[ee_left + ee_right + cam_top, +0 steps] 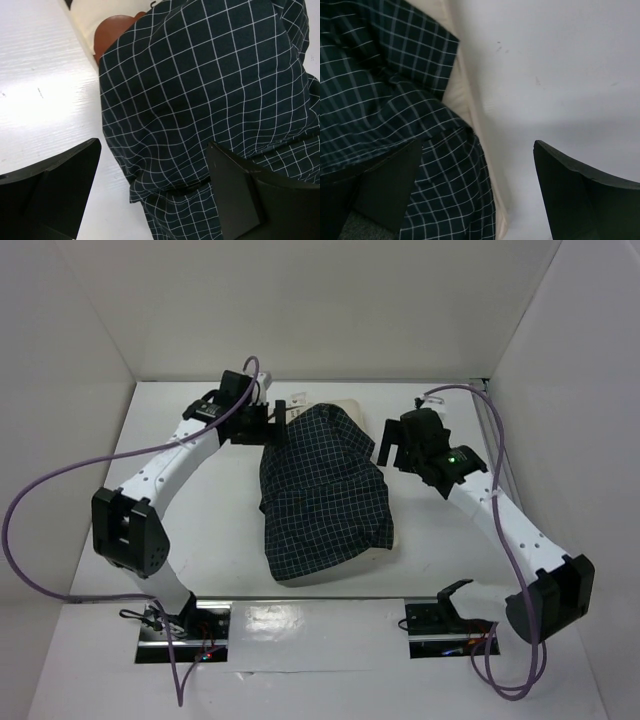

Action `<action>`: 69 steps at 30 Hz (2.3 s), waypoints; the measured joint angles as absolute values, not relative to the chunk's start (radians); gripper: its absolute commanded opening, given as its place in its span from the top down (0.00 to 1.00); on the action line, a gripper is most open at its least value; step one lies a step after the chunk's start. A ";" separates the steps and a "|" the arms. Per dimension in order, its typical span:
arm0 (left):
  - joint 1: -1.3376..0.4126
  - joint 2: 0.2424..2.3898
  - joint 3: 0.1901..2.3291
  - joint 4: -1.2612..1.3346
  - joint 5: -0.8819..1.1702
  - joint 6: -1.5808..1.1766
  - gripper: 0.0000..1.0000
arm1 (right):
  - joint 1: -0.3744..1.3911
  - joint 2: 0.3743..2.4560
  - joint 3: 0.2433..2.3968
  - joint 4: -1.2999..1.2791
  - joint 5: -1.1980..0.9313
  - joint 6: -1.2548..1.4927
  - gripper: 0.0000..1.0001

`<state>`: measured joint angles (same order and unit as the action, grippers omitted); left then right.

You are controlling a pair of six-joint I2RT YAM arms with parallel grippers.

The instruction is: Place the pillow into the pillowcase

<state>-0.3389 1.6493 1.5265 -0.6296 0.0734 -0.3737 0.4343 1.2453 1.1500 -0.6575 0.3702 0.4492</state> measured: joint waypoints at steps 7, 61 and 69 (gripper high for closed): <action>-0.350 1.800 1.645 -0.611 0.096 -0.374 0.00 | 0.434 1.231 1.147 -0.641 0.195 0.410 0.00; 0.193 1.596 1.463 -0.584 0.293 -0.643 1.00 | 0.205 1.613 1.393 -0.725 0.369 0.332 0.23; 0.193 1.655 1.415 -0.545 0.252 -0.666 1.00 | 0.346 1.691 1.542 -0.710 0.408 0.318 0.01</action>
